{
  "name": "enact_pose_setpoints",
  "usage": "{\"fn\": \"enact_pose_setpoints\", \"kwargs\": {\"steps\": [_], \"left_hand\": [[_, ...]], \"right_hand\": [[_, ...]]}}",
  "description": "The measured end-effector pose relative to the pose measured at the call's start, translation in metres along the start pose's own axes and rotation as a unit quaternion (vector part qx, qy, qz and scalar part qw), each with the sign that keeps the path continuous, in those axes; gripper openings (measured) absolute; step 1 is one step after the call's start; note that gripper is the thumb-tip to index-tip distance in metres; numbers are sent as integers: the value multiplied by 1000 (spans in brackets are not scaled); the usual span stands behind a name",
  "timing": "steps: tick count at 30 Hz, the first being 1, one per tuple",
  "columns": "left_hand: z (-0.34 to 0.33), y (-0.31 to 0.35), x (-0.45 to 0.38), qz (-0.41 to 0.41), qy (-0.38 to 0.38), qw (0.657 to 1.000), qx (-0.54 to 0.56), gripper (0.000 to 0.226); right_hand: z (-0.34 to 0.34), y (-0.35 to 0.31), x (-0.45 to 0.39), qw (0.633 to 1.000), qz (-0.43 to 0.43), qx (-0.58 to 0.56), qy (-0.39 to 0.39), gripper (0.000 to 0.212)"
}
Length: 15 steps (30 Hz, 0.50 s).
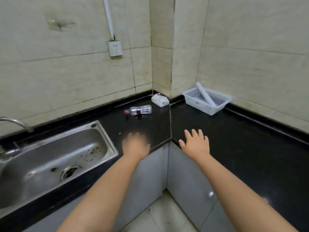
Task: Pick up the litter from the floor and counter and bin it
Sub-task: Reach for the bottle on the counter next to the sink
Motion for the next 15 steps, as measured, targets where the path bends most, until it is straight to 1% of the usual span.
{"fn": "enact_pose_setpoints", "kwargs": {"steps": [4,9,11,15], "left_hand": [[-25,-32,-43,61,-19,998,-10,53],[-49,-80,-119,119,-32,992,-11,54],[-63,-100,-159,132,-38,991,-8,55],[-79,-131,-240,140,-43,989,-5,54]], "right_hand": [[-44,-30,-56,998,41,0,-44,56],[-95,-78,-137,993,81,7,-80,56],[-114,-93,-176,993,79,10,-89,56],[-142,-119,-260,994,46,21,-100,56]]}}
Point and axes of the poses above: each hand's wrist, its own x-axis away from the middle knuckle, its own z-axis out of the back of the hand, y = z × x, the point moved 10 cm from there along -x, towards the middle knuckle, and after that the axes turned 13 degrees about y, right-handed, at the moved point
